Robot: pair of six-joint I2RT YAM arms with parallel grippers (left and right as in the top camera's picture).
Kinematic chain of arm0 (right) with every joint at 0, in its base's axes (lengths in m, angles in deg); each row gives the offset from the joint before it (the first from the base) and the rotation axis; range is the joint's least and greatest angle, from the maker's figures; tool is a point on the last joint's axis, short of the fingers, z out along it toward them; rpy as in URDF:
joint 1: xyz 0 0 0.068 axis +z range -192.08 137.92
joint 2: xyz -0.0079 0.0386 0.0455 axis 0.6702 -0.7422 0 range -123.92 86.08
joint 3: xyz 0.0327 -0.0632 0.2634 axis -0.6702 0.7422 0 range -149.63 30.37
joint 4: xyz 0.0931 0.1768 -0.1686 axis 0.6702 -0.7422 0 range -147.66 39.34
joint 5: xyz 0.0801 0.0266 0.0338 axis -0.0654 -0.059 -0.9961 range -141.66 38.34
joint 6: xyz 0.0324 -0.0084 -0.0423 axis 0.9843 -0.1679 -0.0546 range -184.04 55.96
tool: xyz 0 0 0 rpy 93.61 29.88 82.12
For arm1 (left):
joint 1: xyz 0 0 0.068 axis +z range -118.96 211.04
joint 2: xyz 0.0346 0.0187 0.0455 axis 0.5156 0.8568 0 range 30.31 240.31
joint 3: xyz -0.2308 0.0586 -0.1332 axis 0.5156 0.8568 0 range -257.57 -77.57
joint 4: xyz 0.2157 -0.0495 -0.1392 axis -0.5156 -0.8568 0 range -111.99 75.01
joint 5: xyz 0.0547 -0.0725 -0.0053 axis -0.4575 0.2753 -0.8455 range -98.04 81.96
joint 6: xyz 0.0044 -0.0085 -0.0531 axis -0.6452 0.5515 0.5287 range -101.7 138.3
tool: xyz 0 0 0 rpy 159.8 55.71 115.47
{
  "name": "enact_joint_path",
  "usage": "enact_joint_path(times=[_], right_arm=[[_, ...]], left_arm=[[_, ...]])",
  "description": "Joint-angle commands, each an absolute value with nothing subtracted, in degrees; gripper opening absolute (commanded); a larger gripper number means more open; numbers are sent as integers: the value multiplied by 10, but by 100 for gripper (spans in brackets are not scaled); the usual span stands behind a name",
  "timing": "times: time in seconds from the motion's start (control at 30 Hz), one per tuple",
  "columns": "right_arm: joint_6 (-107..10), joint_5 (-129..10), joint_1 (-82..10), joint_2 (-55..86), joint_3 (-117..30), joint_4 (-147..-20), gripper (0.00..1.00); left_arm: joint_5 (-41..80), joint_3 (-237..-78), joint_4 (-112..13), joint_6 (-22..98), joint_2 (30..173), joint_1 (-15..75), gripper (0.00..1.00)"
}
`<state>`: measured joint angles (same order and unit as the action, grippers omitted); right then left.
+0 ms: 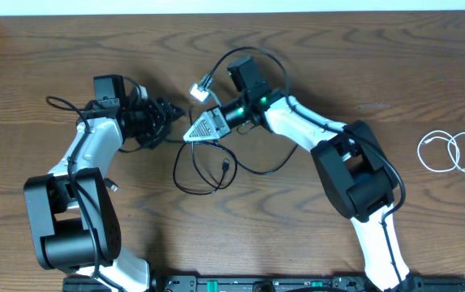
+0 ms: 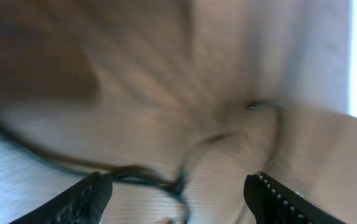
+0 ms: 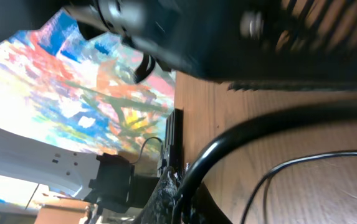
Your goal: Untangle cables
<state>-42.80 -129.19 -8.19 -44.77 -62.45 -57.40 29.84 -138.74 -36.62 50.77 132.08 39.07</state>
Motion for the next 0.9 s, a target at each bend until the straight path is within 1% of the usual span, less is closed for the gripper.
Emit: enact_joint_path(times=[0.0, 0.1, 0.23, 0.33, 0.4, 0.43, 0.53, 0.7, 0.8, 0.87], right_arm=[[-439, -1309, -98, -406, -621, -564, 1], [-439, -1291, -105, -380, -621, -560, 1], [-439, -1281, -111, -350, -621, -551, 2], [-439, -1281, -112, -329, -621, -540, 1], [-439, -1288, -122, -317, -621, -540, 1], [-439, -1288, -128, -314, -621, -539, 1], [-434, -1302, -149, -298, -621, -529, 1], [-417, -1302, -178, -274, -621, -501, 1], [-410, -1287, -188, -270, -621, -500, 1], [-409, -1284, -190, -270, -621, -501, 1]], left_arm=[[193, -1396, -399, 487, 1318, 393, 73], [178, -1388, -404, 487, 1318, 393, 72], [178, -1374, -402, 487, 1323, 393, 65], [180, -1370, -402, 478, 1330, 393, 65], [208, -1376, -403, 460, 1322, 397, 67], [209, -1378, -406, 459, 1317, 399, 69], [214, -1378, -412, 460, 1306, 399, 69], [289, -1382, -417, 459, 1302, 399, 69], [369, -1395, -417, 459, 1298, 401, 69], [409, -1399, -418, 459, 1290, 401, 66]])
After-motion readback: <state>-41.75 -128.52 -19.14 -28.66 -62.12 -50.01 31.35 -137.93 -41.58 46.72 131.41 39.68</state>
